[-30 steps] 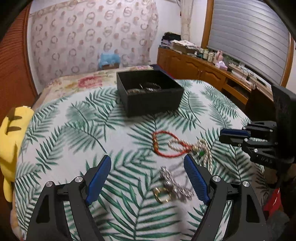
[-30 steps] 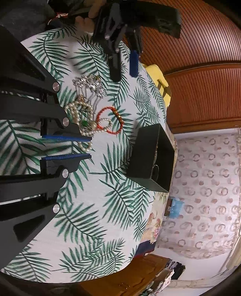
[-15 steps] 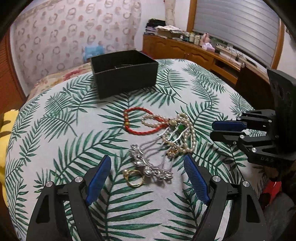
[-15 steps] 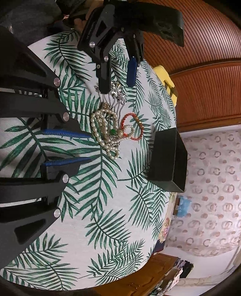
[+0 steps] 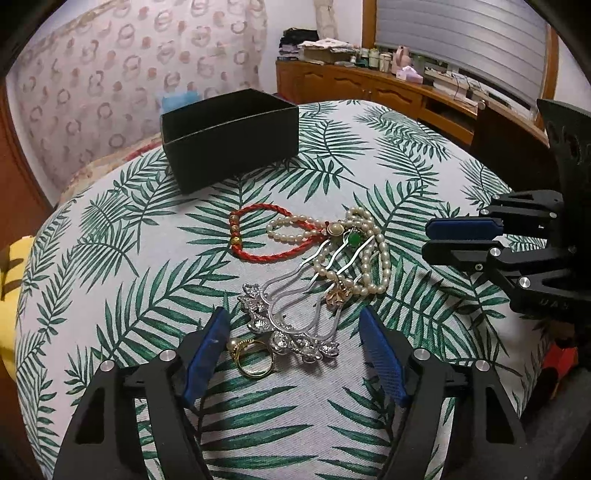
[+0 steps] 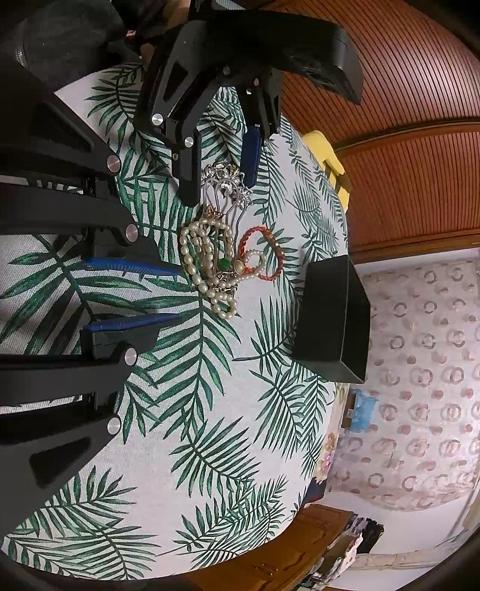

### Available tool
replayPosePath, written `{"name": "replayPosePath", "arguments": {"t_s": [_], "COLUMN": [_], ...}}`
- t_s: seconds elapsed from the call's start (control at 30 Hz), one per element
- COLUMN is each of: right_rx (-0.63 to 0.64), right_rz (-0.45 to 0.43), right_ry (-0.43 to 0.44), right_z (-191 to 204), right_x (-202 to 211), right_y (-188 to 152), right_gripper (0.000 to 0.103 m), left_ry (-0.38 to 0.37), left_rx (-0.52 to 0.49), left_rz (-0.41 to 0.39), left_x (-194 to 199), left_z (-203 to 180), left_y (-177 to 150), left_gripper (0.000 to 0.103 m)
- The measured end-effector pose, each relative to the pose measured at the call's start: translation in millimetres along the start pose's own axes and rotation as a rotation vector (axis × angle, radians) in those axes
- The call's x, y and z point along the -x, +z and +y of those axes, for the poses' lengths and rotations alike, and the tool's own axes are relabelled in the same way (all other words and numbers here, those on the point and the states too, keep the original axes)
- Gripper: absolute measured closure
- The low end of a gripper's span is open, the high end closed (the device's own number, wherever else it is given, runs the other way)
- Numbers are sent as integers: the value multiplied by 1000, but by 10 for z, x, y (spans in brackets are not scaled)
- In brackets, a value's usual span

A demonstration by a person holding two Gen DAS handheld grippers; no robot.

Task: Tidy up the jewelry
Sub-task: 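Move the left tool to the silver brooch and close on it, then lift the silver brooch from the pile with the left tool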

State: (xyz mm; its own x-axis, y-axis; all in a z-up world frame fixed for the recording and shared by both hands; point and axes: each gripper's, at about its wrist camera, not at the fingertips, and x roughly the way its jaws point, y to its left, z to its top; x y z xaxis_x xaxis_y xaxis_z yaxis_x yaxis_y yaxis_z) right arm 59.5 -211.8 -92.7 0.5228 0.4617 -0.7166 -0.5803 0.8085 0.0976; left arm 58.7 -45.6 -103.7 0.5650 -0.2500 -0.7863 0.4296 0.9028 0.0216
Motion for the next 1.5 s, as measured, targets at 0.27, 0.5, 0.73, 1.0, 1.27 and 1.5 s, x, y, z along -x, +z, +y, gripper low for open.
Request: {"name": "replayPosePath", "arguments": {"t_s": [0.27, 0.5, 0.73, 1.0, 1.27, 1.5], "right_rx": [0, 1, 2, 18, 43, 45], "right_rz": [1, 1, 4, 17, 12, 4], "right_ry": [-1, 0, -1, -6, -9, -8], "right_z": [-4, -3, 3, 19, 74, 72], "right_x": [2, -1, -8, -28, -43, -23], "right_y": [-3, -4, -6, 26, 142, 173], "right_gripper": [80, 80, 80, 80, 80, 80], "left_ry": [-4, 7, 56, 77, 48, 41], "left_rx": [-2, 22, 35, 91, 121, 151], "left_rz": [-23, -64, -92, -125, -93, -132], "left_x": [32, 169, 327, 460, 361, 419], "left_z": [30, 88, 175, 337, 443, 502], "left_y": [-14, -31, -61, -57, -89, -89], "left_gripper": [51, 52, 52, 88, 90, 93]}}
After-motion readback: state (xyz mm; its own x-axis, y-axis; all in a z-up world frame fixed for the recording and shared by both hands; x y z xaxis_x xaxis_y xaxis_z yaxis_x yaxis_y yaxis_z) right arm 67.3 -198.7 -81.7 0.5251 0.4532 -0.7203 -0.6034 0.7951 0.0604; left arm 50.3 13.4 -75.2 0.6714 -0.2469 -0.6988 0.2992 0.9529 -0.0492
